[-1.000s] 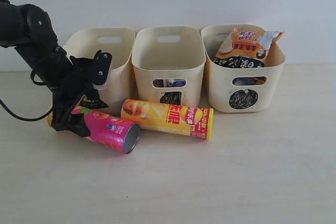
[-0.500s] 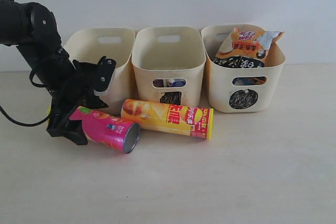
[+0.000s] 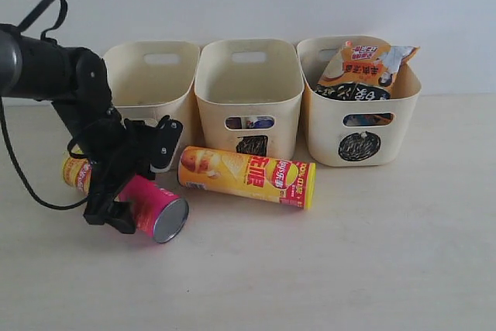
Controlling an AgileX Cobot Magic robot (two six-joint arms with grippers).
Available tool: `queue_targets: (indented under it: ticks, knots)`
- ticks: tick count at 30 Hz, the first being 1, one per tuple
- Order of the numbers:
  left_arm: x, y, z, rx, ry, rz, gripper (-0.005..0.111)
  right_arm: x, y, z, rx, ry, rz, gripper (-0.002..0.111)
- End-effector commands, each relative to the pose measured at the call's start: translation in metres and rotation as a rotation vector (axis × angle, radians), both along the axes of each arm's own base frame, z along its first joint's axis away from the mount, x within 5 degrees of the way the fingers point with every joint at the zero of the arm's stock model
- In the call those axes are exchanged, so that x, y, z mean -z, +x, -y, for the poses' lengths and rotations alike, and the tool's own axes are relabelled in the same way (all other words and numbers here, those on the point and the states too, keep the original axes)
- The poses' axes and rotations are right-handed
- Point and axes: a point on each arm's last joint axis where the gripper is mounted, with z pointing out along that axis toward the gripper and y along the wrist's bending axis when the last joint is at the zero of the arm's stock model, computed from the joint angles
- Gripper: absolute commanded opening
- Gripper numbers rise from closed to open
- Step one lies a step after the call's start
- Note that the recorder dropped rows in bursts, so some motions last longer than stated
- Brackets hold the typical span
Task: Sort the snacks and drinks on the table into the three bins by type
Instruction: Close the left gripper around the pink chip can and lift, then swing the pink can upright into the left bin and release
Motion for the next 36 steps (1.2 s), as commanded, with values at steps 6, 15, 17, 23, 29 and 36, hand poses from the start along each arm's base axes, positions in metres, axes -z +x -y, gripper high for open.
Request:
queue_targets:
  ticks: [6,15,17,23,29,36]
  knots:
    - [0.017,0.000,0.000,-0.011,0.028,-0.023,0.061,-0.001,0.000,0.000,0.002,0.002,0.010,0.000]
    - [0.017,-0.007,-0.013,-0.102,0.164,-0.105,0.004,-0.001,0.000,0.000,0.002,0.002,0.010,0.000]
    - [0.011,-0.008,-0.011,-0.156,0.163,-0.095,0.004,-0.001,0.000,0.000,0.002,0.002,0.010,0.000]
    - [-0.023,-0.016,0.002,-0.294,0.111,-0.037,0.004,-0.001,0.000,0.000,0.002,0.002,0.010,0.000]
    - [-0.053,-0.026,0.005,-0.459,0.077,-0.024,0.004,-0.001,0.000,0.000,0.002,0.002,0.010,0.000]
    - [-0.095,-0.033,0.004,-0.718,-0.031,0.034,0.004,-0.001,0.000,0.000,0.002,0.002,0.010,0.000]
